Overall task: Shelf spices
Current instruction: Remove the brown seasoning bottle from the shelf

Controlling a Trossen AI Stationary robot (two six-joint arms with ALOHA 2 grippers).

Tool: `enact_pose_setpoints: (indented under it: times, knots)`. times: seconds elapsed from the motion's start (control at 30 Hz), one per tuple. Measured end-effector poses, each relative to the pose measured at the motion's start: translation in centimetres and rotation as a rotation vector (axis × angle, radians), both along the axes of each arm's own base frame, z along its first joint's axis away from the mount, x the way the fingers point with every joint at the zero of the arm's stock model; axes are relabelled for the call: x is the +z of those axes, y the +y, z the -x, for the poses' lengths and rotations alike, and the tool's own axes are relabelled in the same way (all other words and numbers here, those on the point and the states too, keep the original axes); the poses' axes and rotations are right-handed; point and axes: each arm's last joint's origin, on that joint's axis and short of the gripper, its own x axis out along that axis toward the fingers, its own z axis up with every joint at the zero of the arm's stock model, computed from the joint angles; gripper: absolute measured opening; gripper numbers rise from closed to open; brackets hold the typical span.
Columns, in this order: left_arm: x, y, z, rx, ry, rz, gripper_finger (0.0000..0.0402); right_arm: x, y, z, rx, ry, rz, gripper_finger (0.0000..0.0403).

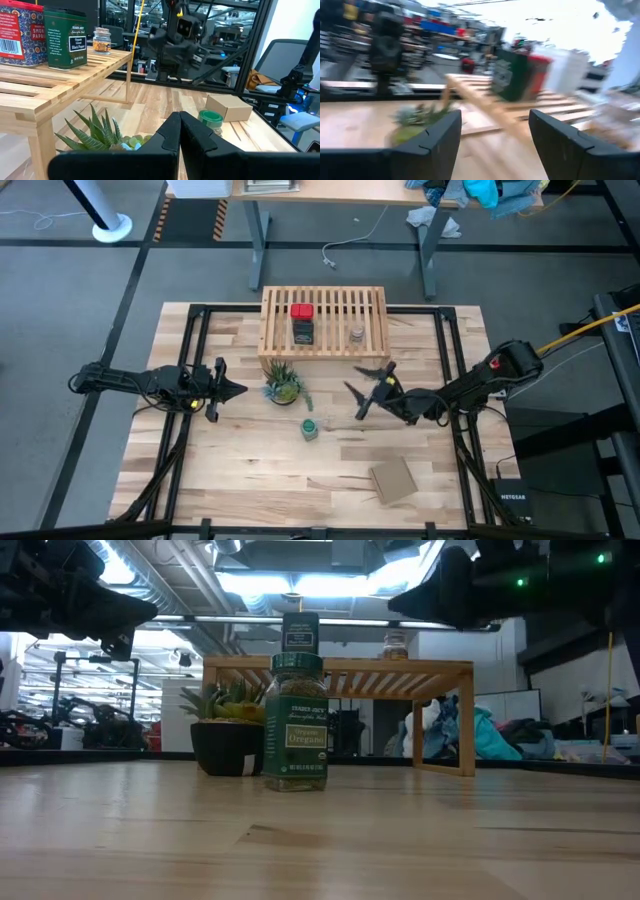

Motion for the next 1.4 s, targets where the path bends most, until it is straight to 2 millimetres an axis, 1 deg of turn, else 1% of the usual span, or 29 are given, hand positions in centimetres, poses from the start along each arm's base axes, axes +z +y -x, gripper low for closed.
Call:
enact_pose_setpoints:
  times: [0.17,0.3,0.4,0.5,0.63,0.83,0.97,1.13,1.3,1.4]
  knots:
    - [0.0,0.0,0.0,0.000,0.000,0.000,0.0000,1.6,-0.6,0.9,-0.177,0.040,0.073,0.0237]
    - [0.0,0.0,0.0,0.000,0.000,0.000,0.0000,2.9,-1.0,1.8,-0.276,0.074,0.118,0.0237]
    - [0.0,0.0,0.0,0.000,0.000,0.000,0.0000,4.1,-1.8,2.3,-0.323,0.057,0.113,0.0237]
    - [0.0,0.0,0.0,0.000,0.000,0.000,0.0000,4.7,-3.1,2.8,-0.340,0.083,0.122,0.0237]
    - [0.0,0.0,0.0,0.000,-0.001,0.000,0.0000,4.7,-5.1,3.4,-0.259,0.122,0.069,0.0237]
    - [0.0,0.0,0.0,0.000,0.000,0.000,0.0000,4.6,-8.6,5.1,-0.105,0.146,-0.118,0.0237]
    - [0.0,0.0,0.0,0.000,0.000,0.000,0.0000,4.3,-10.5,5.5,-0.048,0.159,-0.183,0.0237]
    - [0.0,0.0,0.0,0.000,0.000,0.000,0.0000,3.9,-12.1,5.6,0.029,0.164,-0.225,0.0237]
    - [0.0,0.0,0.0,0.000,0.000,0.000,0.0000,3.5,-13.5,5.7,0.053,0.177,-0.246,0.0237]
    - [0.0,0.0,0.0,0.000,0.000,0.000,0.0000,3.4,-14.1,5.6,0.090,0.154,-0.262,0.0237]
